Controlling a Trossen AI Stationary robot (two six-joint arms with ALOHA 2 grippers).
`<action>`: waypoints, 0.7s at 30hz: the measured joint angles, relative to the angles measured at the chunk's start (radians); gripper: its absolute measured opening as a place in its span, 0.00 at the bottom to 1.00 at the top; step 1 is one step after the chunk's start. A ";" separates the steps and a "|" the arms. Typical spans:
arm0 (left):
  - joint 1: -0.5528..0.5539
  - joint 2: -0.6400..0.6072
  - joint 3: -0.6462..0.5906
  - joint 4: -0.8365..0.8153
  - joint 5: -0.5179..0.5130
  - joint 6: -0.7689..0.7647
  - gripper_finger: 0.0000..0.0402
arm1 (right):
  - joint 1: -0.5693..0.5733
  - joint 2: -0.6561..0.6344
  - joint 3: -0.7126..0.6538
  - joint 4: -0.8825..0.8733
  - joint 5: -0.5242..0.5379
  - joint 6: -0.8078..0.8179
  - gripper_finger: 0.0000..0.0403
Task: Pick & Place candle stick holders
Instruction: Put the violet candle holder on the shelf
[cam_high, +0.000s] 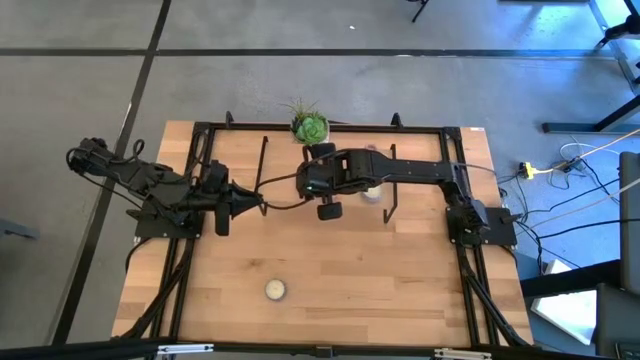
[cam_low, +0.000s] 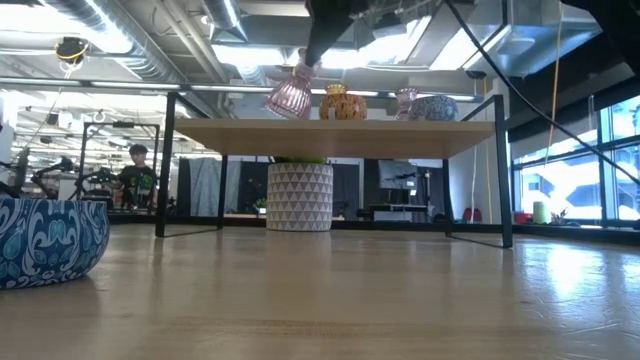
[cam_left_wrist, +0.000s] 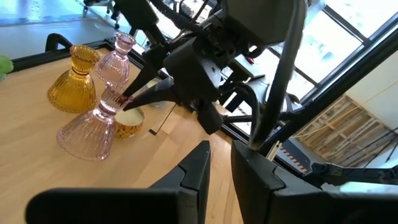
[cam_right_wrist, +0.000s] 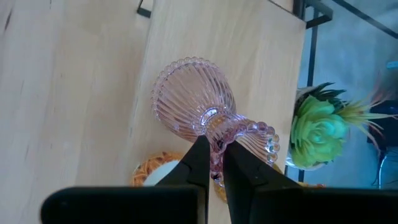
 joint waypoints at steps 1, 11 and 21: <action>0.000 0.000 0.000 0.000 0.000 0.000 0.15 | 0.000 0.001 0.000 0.002 0.000 0.000 0.06; 0.000 0.000 0.000 0.000 0.001 0.000 0.15 | -0.001 0.006 0.000 0.008 0.000 -0.026 0.09; 0.000 0.000 0.000 0.000 0.001 0.001 0.15 | -0.002 0.006 0.000 0.016 0.032 -0.045 0.16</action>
